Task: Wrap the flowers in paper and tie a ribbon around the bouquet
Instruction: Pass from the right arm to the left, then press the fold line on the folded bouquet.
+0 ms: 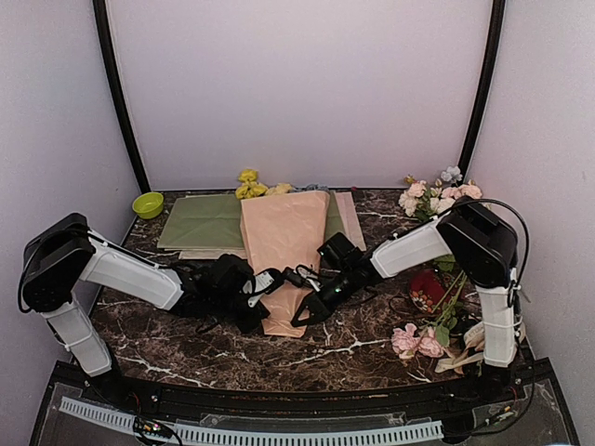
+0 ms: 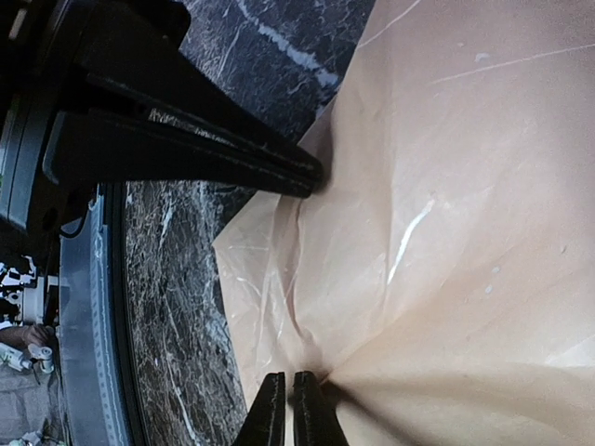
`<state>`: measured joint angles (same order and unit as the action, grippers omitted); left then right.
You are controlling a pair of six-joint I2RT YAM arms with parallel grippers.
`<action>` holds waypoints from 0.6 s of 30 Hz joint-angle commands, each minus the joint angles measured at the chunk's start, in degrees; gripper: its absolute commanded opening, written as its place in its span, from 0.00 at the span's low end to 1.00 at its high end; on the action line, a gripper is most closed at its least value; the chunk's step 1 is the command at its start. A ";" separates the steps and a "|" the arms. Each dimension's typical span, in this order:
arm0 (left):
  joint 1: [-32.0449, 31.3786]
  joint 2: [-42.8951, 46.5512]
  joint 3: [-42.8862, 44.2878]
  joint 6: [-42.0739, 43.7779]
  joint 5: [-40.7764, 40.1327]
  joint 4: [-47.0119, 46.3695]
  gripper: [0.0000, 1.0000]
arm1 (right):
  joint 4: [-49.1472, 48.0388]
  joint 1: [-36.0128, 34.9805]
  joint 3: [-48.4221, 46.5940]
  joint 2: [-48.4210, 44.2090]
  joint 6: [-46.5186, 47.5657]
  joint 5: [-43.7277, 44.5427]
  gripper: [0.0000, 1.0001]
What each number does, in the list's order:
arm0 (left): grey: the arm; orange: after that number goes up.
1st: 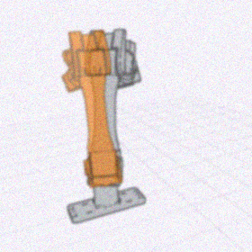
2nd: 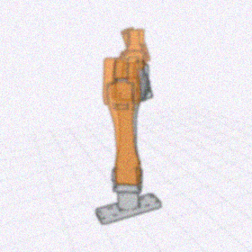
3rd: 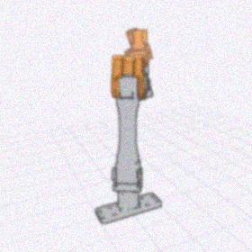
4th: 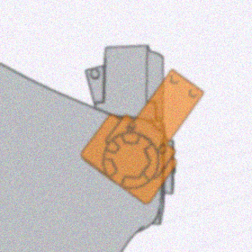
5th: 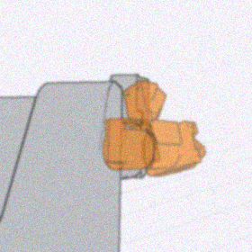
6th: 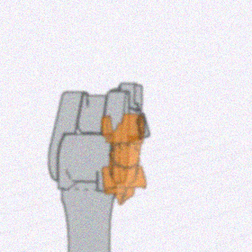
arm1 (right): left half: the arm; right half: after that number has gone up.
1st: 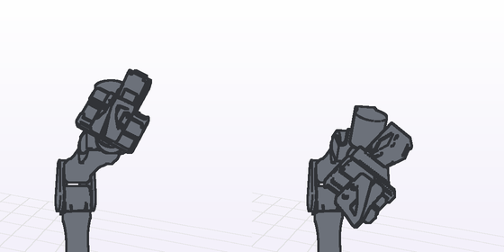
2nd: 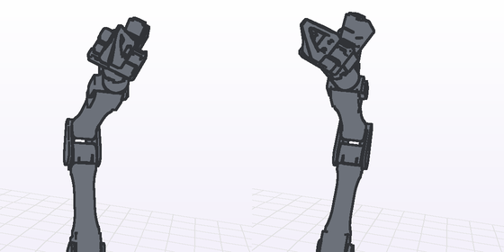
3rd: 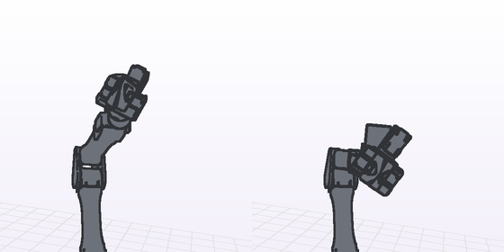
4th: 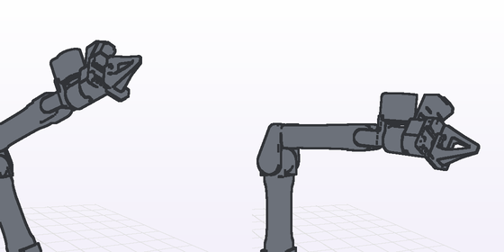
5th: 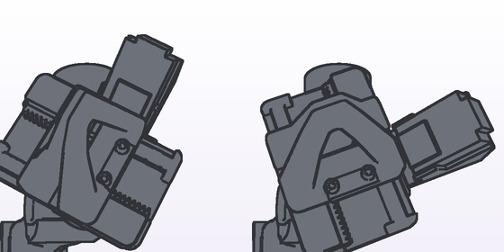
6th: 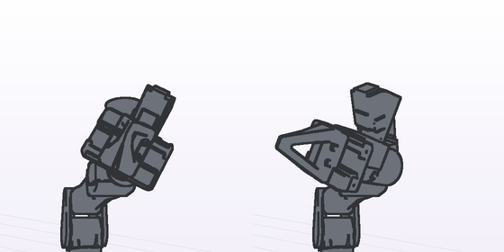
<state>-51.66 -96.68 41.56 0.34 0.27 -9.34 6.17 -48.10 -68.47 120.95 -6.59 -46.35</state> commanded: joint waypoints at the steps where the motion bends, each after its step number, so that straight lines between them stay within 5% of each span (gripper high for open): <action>1: -0.28 -2.84 -3.06 -0.93 -1.40 5.64 0.02 | 13.33 -1.80 4.13 1.55 3.61 3.55 0.06; 12: -0.28 -4.13 -3.59 -1.09 -0.84 4.45 0.01 | 25.57 -3.10 3.76 -3.36 11.05 9.79 0.06; 18: -0.28 -3.80 -4.09 -1.29 -0.58 4.13 0.00 | 21.35 0.80 1.95 -9.63 8.81 1.24 0.08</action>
<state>-51.66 -97.01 40.58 -0.43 0.01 -12.10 24.77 -49.69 -65.98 113.71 2.90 -42.48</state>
